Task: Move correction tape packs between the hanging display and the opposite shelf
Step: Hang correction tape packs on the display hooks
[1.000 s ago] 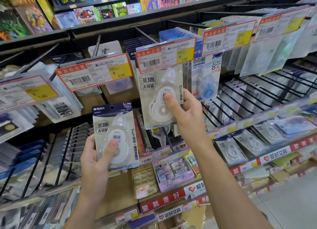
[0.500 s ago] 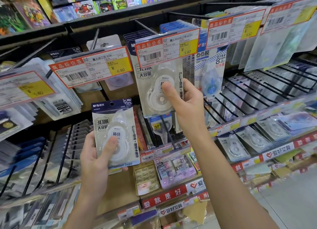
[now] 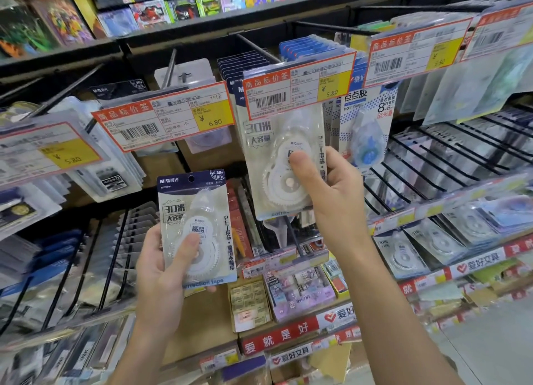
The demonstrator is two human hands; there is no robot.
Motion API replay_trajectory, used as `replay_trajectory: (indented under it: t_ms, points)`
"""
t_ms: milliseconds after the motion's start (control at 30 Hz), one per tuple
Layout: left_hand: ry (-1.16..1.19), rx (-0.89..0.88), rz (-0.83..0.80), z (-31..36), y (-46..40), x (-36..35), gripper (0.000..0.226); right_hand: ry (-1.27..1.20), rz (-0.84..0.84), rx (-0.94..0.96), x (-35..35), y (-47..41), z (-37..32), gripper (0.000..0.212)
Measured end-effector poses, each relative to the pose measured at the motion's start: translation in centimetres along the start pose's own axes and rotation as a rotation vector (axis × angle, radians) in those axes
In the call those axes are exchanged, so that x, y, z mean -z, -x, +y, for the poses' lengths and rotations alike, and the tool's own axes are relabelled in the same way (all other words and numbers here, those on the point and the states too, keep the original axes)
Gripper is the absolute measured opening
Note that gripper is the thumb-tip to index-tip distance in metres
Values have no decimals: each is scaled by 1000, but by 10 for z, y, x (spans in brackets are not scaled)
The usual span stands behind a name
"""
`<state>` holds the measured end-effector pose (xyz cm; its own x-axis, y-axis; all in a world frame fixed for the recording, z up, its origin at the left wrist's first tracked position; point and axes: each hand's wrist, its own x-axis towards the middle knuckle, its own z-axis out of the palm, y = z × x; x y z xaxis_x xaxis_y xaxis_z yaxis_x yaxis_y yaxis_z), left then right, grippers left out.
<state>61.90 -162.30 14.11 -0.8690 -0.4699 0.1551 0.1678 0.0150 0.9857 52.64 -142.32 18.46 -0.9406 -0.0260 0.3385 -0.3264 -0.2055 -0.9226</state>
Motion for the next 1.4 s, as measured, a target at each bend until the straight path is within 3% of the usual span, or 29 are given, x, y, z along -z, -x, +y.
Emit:
replay_trajectory:
  t_ms: [67,533,767,1067,1200,1400]
  points:
    - [3,-3,-3,-1,-2,1,24,4,-8,-14,4,5,-5,27]
    - [-8,-9,-38,0,-6,-6,28,67,8,-141,17,13,-18,55]
    - [4,-3,-29,0,-7,-10,28,20,-43,-100,20,17,-20,35]
    - [17,1,-17,0,-7,-6,27,3,-27,-84,6,11,-4,41]
    - [26,7,-5,0,-8,-3,28,-7,-12,-87,1,2,6,33]
    - [32,8,6,-1,-10,0,28,-29,74,-126,-16,-14,24,60]
